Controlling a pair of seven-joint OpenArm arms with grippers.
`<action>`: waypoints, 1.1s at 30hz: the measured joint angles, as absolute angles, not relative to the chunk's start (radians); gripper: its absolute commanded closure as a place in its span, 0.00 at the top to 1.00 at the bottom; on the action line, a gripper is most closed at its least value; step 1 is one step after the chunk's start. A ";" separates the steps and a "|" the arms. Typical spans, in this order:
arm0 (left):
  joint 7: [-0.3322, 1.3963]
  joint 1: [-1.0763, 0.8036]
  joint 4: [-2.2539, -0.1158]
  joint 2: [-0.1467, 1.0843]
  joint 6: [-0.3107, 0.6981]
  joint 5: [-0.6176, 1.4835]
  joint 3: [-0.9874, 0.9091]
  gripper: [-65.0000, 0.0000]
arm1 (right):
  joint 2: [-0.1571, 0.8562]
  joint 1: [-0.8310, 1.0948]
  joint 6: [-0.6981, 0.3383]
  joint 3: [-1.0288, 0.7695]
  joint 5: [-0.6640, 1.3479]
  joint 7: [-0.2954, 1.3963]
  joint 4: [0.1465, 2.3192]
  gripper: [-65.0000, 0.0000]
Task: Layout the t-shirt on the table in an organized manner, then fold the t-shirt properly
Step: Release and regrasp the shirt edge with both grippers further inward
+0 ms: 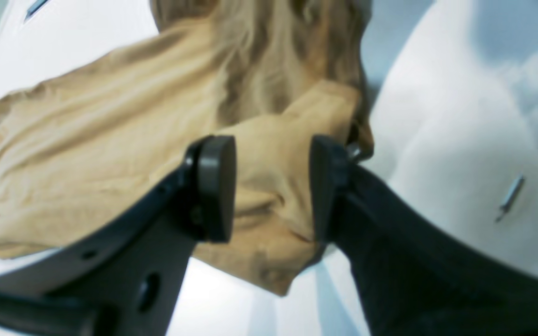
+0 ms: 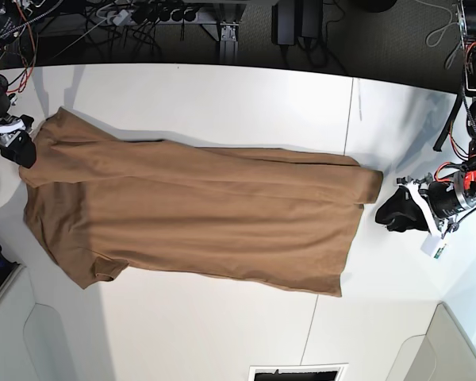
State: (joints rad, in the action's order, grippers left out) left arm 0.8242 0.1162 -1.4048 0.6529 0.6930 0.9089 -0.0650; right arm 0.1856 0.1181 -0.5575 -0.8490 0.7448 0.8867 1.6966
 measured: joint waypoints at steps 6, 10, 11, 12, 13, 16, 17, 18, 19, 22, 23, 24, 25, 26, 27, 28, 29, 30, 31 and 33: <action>0.823 0.111 -1.406 0.602 0.693 0.910 -0.061 0.40 | 0.186 0.080 -0.558 -0.846 0.726 0.871 1.701 0.33; 0.822 0.110 -1.406 0.585 0.693 0.909 -0.002 0.39 | 0.186 0.066 -0.558 -0.795 0.642 0.815 1.688 0.00; 0.809 0.110 -1.406 0.579 0.693 0.900 0.018 0.38 | 0.186 0.066 -0.558 -0.774 0.607 0.790 1.679 0.00; 0.800 0.109 -1.406 0.570 0.693 0.887 0.039 0.36 | 0.186 0.066 -0.558 -0.751 0.579 0.778 1.669 0.00; 0.797 0.109 -1.406 0.561 0.693 0.870 0.056 0.33 | 0.186 0.066 -0.558 -0.728 0.552 0.767 1.655 0.00; 0.790 0.109 -1.406 0.530 0.693 0.808 0.087 0.26 | 0.186 0.067 -0.558 -0.667 0.502 0.731 1.596 0.00; 0.775 0.109 -1.402 0.525 0.693 0.785 0.097 0.25 | 0.186 0.067 -0.558 -0.648 0.482 0.714 1.576 0.00; 0.751 0.110 -1.390 0.517 0.693 0.751 0.106 0.25 | 0.186 0.067 -0.559 -0.630 0.463 0.691 1.554 0.00; 0.735 0.111 -1.372 0.510 0.693 0.720 0.114 0.24 | 0.186 0.065 -0.559 -0.614 0.445 0.680 1.533 0.00; 0.731 0.105 -1.335 0.498 0.693 0.701 0.131 0.15 | 0.186 0.044 -0.556 -0.581 0.411 0.693 1.466 0.00; 0.736 0.100 -1.336 0.499 0.693 0.714 0.131 0.14 | 0.186 0.040 -0.556 -0.575 0.416 0.695 1.454 0.00; 0.743 0.097 -1.341 0.499 0.693 0.712 0.131 0.14 | 0.188 0.039 -0.555 -0.572 0.417 0.701 1.452 0.00; 0.744 0.091 -1.350 0.501 0.693 0.712 0.131 0.14 | 0.188 0.039 -0.556 -0.572 0.426 0.714 1.453 0.00; 0.745 0.083 -1.358 0.503 0.693 0.712 0.131 0.14 | 0.188 0.041 -0.555 -0.572 0.443 0.723 1.453 0.00; 0.743 0.074 -1.363 0.504 0.693 0.712 0.130 0.14 | 0.191 0.047 -0.554 -0.572 0.460 0.732 1.456 0.00; 0.739 0.061 -1.368 0.505 0.693 0.715 0.130 0.14 | 0.194 0.061 -0.554 -0.572 0.483 0.745 1.464 0.00; 0.731 0.046 -1.371 0.505 0.693 0.719 0.129 0.14 | 0.196 0.080 -0.557 -0.572 0.498 0.748 1.478 0.00; 0.727 0.029 -1.373 0.505 0.694 0.724 0.128 0.14 | 0.197 0.100 -0.557 -0.572 0.511 0.752 1.495 0.00; 0.722 0.015 -1.378 0.504 0.694 0.729 0.128 0.14 | 0.197 0.120 -0.557 -0.573 0.517 0.758 1.515 0.00; 0.720 -0.012 -1.402 0.505 0.696 0.731 0.128 0.14 | 0.199 0.158 -0.554 -0.575 0.523 0.775 1.557 0.00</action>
